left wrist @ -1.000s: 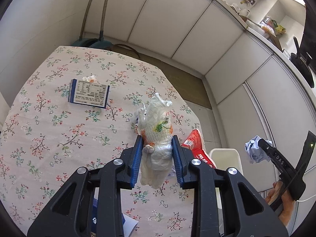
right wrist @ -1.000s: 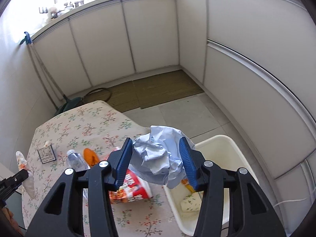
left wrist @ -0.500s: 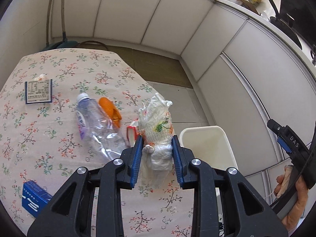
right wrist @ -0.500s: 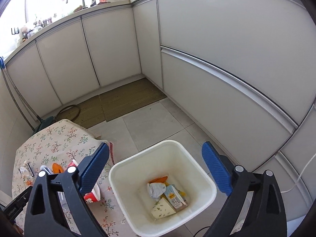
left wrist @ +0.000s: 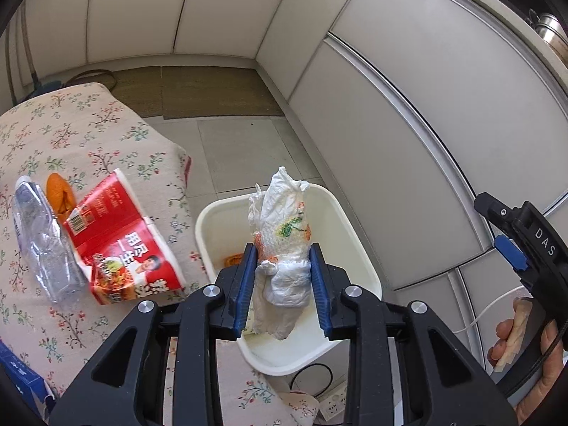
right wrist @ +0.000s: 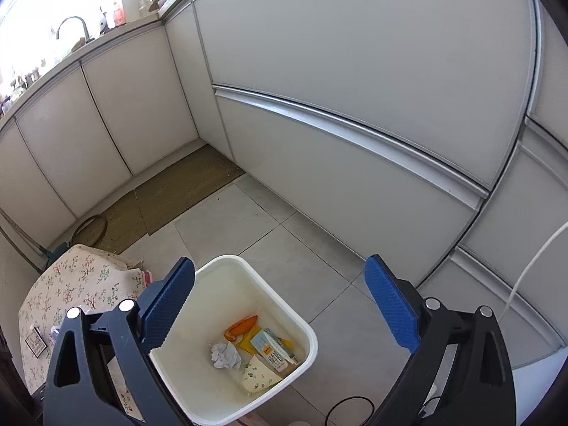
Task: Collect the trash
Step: 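Carry the tissue bundle over the bin and open the left gripper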
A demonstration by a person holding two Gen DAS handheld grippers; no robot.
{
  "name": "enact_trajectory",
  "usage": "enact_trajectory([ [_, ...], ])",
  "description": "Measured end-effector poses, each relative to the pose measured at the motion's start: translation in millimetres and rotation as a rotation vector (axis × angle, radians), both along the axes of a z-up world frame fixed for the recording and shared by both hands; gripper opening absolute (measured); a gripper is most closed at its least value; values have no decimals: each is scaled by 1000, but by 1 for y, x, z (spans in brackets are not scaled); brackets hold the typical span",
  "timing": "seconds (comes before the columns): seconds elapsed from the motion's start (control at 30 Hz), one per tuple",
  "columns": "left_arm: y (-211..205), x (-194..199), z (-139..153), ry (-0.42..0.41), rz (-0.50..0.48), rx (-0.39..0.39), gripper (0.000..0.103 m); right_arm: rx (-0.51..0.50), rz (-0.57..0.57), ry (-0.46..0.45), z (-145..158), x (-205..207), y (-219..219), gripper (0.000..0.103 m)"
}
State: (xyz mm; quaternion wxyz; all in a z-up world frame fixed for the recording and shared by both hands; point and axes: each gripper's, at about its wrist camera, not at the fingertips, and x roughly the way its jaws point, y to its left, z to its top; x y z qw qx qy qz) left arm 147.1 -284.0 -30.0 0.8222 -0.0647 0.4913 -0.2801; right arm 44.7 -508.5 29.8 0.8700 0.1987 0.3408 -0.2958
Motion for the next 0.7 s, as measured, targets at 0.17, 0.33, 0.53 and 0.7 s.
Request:
enact_trajectory([
  [0.17,-21,6,-6,33,-39,18,35,6,-18,-9,1,-6,-8,94],
  [0.33,-23,9,-9,70,-24,18,63,5,-20,-12,1,-9,-10,94],
  [0.53,-12,6,-12,80,20,57,74,5,1,-7,-1,-5,-5,96],
  [0.7,8,6,-12,100,93,70,81,-11,38,10,-1,0,6,96],
])
